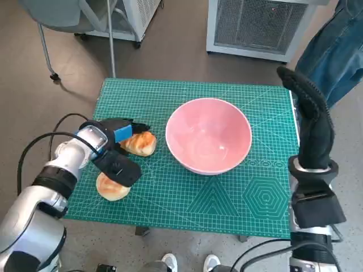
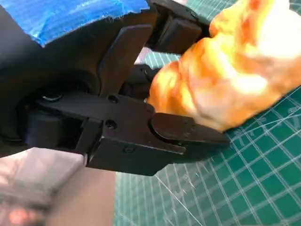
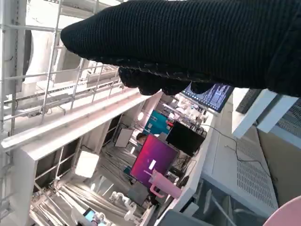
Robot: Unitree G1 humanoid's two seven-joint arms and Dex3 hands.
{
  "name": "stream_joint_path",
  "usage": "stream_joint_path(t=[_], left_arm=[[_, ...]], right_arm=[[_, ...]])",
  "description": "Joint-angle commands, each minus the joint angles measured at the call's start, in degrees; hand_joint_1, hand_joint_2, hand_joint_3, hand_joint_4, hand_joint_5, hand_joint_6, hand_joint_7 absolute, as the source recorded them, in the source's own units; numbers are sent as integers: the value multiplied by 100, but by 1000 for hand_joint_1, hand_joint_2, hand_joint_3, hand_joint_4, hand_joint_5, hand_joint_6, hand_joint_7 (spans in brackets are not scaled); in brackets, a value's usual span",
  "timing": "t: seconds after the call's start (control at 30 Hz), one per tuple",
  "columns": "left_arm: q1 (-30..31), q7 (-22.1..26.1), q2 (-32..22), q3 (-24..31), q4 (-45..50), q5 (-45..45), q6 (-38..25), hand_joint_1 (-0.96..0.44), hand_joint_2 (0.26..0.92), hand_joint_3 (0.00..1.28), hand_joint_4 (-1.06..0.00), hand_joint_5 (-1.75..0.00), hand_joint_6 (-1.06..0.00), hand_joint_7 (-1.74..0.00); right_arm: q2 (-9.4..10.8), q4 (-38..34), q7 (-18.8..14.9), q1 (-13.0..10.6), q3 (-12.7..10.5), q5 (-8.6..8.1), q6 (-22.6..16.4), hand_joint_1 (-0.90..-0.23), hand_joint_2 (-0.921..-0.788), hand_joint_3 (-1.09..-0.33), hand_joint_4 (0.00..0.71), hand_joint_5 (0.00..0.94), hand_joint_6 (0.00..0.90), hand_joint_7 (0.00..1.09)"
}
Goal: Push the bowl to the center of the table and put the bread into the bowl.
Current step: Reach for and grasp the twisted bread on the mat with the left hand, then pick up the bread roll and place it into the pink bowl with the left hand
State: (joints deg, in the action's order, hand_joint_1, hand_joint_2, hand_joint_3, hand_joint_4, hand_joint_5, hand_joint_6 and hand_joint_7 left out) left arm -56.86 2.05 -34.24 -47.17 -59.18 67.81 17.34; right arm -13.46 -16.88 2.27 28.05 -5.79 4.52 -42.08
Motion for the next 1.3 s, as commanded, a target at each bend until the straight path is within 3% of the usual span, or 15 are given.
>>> stream_joint_path(t=[0.03, 0.17, 0.33, 0.73, 0.97, 1.3], left_arm=[[-23, -227, 2, -192, -210, 92, 215, -5, 918, 191, -546, -1159, -534, -1252], [-71, -340, 6, -199, -318, 12, 254, 0, 919, 166, -596, -1087, -530, -1416], [-134, -415, 42, -200, -435, -43, 201, 2, 918, 160, -616, -1075, -524, -1451], [-388, -439, -68, 24, -333, -272, 201, 1, 919, 142, -615, -1195, -543, -1310], [-791, 30, -354, 570, 356, -723, 407, 1, 920, 128, -647, -1207, -534, -1262], [-1098, 396, -541, 1731, 1826, -1607, 359, 0, 916, 45, -750, -1110, -634, -1157]], right_arm=[[30, -6, -73, -136, 3, -69, 46, -627, -921, -846, 211, 9, -1, 588], [37, -26, -71, -130, -2, -78, 19, -626, -921, -845, 211, 9, -1, 588], [52, -68, -90, -111, 6, -115, -9, -627, -921, -844, 212, 9, -1, 586], [85, -68, -177, -116, 30, -204, -16, -642, -921, -845, 211, 8, -1, 580], [59, -77, -242, -127, 16, -262, -4, -636, -921, -846, 211, 7, -1, 578], [21, -42, -309, -110, -8, -260, 36, -632, -921, -848, 211, 7, -1, 578]])
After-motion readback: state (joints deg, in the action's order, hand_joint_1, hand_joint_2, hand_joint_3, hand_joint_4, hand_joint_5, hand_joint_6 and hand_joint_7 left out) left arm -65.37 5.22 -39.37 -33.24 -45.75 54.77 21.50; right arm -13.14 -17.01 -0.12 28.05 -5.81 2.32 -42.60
